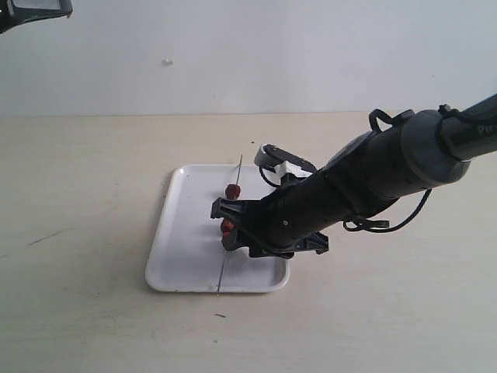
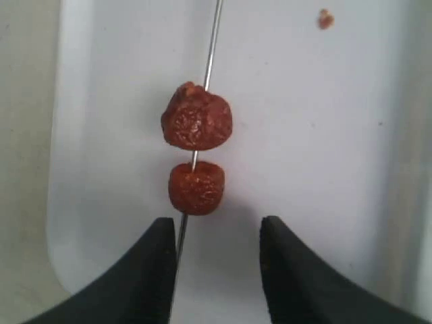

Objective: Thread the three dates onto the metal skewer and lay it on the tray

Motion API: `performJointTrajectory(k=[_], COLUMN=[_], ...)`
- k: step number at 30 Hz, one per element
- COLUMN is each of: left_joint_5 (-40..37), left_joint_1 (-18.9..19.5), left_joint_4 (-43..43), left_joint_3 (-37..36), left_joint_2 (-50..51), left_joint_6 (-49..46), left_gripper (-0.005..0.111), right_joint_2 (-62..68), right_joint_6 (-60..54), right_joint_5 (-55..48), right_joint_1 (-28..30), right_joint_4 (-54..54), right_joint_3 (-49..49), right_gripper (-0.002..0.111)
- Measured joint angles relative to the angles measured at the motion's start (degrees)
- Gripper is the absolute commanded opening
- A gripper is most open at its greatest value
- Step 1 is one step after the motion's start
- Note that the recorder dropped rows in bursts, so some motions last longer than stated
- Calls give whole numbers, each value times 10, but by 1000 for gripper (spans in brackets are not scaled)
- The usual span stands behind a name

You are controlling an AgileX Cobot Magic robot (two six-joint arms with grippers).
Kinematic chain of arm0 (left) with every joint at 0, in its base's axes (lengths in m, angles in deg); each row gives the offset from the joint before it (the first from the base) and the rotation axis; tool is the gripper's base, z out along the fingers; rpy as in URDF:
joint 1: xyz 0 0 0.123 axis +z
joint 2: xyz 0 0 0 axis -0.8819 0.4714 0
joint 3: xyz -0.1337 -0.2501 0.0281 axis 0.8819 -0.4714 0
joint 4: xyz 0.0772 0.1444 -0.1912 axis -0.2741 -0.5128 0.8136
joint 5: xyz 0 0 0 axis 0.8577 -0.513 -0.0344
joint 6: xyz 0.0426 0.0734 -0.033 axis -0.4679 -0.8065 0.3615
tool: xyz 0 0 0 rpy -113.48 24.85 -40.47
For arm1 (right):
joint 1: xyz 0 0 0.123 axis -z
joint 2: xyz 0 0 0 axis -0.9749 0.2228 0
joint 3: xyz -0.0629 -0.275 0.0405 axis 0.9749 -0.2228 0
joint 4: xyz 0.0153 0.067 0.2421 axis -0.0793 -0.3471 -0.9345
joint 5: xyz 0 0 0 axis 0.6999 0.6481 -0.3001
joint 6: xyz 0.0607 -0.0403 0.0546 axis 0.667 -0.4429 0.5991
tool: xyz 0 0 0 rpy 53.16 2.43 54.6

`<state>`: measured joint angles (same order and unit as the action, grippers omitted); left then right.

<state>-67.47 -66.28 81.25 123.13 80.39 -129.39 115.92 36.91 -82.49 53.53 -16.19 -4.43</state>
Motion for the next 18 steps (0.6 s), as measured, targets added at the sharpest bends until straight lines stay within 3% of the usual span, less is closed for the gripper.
performJointTrajectory(k=[4,8,11,12,14,18], left_joint_5=[9,80,127,138,190,252], left_joint_1=[0,0,0,0,0,0], left_joint_4=[0,-2,-2,-2,-1,-1], left_joint_3=[-12,-76,-151,-180,-253,-326], left_joint_2=[-6,-54,-136,-168,-260,-357], left_joint_6=[0,-3,-30,-34,-43,-51], left_gripper=[0,0,0,0,0,0], right_joint_2=[-12,-93,-184,-215,-292,-367], right_joint_6=[0,0,3,7,12,13], right_joint_5=[0,8,9,6,-10,-25], right_joint_1=[0,0,0,0,0,0], right_joint_4=[3,72,191,225,298,339], right_joint_3=[0,0,0,0,0,0], right_gripper=[41,36,13,0,0,0])
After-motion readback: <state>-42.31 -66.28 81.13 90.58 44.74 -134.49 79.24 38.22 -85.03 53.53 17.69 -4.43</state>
